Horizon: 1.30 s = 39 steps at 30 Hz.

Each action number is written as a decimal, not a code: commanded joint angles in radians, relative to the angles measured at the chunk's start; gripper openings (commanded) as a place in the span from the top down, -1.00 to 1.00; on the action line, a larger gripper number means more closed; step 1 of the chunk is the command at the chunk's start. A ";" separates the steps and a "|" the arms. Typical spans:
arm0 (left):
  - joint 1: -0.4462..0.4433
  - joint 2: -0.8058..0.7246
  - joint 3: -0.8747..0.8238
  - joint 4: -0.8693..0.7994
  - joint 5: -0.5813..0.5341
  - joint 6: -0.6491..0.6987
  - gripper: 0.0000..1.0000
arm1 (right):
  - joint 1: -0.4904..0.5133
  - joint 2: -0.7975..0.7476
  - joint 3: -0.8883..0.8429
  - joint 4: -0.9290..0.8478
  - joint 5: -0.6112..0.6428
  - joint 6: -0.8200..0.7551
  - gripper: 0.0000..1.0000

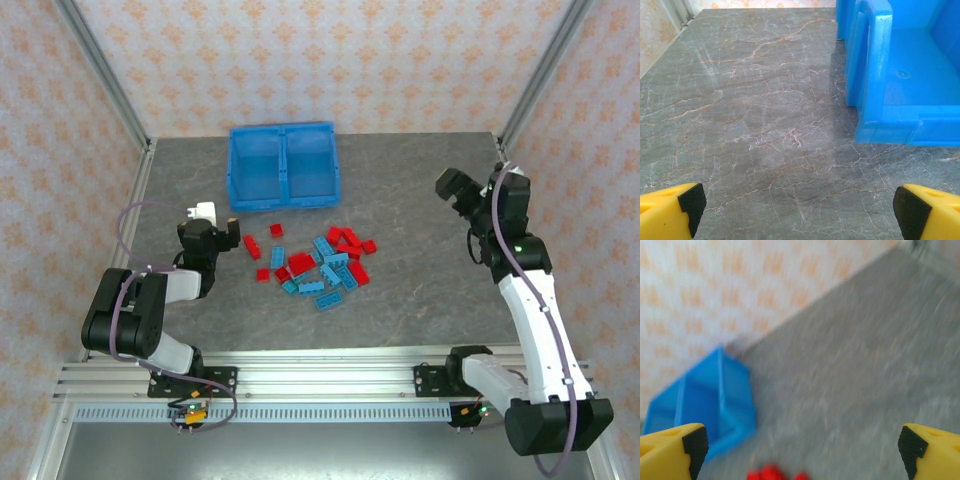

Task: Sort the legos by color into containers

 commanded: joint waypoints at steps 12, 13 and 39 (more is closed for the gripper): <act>-0.099 -0.436 0.216 -0.661 0.060 -0.003 -1.00 | 0.326 0.392 0.184 -0.453 -0.190 0.035 -0.98; -0.125 -0.495 0.237 -0.729 0.079 -0.016 -0.99 | 0.335 0.423 0.187 -0.432 -0.183 0.043 -0.98; -0.784 -0.633 0.500 -1.396 0.166 0.198 -0.99 | 0.417 1.132 0.586 -0.312 -0.117 -0.247 -0.09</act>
